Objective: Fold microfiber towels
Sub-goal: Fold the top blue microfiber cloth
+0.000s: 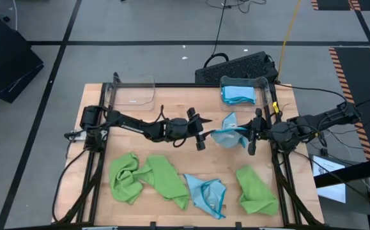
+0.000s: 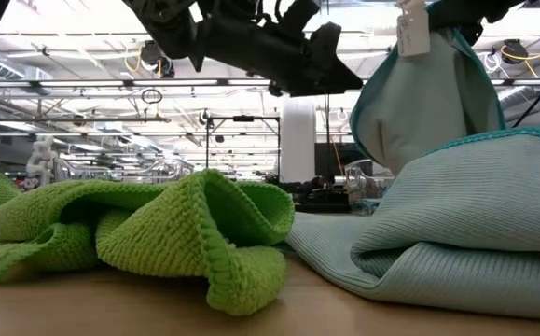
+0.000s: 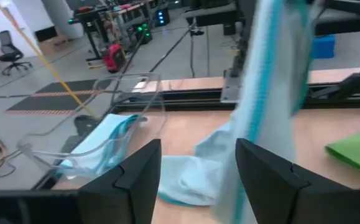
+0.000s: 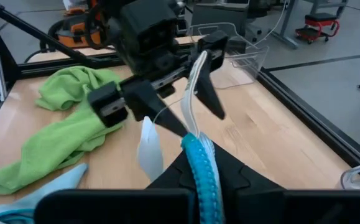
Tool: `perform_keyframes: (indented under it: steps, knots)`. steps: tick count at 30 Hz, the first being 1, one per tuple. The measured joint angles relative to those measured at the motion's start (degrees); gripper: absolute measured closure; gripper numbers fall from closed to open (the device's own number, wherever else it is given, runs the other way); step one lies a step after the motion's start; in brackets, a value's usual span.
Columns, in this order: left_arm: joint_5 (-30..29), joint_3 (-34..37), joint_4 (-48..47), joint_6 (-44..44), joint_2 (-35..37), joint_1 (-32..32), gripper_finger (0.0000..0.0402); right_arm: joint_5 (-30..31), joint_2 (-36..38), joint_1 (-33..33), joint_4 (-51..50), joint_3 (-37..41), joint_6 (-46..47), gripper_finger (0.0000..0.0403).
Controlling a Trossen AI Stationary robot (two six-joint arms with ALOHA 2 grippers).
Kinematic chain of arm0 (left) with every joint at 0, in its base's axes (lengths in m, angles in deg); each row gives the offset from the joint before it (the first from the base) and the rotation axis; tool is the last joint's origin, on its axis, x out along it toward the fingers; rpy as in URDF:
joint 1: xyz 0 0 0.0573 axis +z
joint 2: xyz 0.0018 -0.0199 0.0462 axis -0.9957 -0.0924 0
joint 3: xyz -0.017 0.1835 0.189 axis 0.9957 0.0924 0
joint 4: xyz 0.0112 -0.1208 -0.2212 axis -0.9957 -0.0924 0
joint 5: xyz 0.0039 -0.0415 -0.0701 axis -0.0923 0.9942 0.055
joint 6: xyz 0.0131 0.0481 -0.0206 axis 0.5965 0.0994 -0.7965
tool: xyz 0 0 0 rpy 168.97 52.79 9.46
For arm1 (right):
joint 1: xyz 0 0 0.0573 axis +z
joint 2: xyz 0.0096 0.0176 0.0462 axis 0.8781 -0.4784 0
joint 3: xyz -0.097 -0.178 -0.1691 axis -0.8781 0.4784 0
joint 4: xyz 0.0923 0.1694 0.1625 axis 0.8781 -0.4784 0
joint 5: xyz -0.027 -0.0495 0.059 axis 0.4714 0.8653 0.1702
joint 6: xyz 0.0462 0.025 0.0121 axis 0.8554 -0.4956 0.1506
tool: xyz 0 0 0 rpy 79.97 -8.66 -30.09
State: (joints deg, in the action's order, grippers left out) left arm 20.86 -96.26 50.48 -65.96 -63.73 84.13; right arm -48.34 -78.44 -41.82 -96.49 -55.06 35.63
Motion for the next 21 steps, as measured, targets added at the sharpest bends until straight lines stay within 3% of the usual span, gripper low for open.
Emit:
perform_keyframes:
  steps: [5,9,13,21]
  knots:
    - [7.3,0.0,0.7,-2.0,0.0,0.4,0.0192,0.0,0.2,0.0,0.0,0.0,0.0,0.0394]
    - [8.5,0.0,1.2,-2.3,-0.9,0.2,0.0192,0.0,0.2,0.0,0.1,0.0,0.0,0.0394]
    - [7.2,0.0,2.1,-2.1,-3.2,0.1,0.0192,0.0,0.2,0.0,1.3,0.0,-0.3,0.0394]
    - [-2.0,0.0,5.1,-3.0,-5.0,0.6,0.0193,0.0,0.2,0.0,1.3,0.0,-0.3,0.0394]
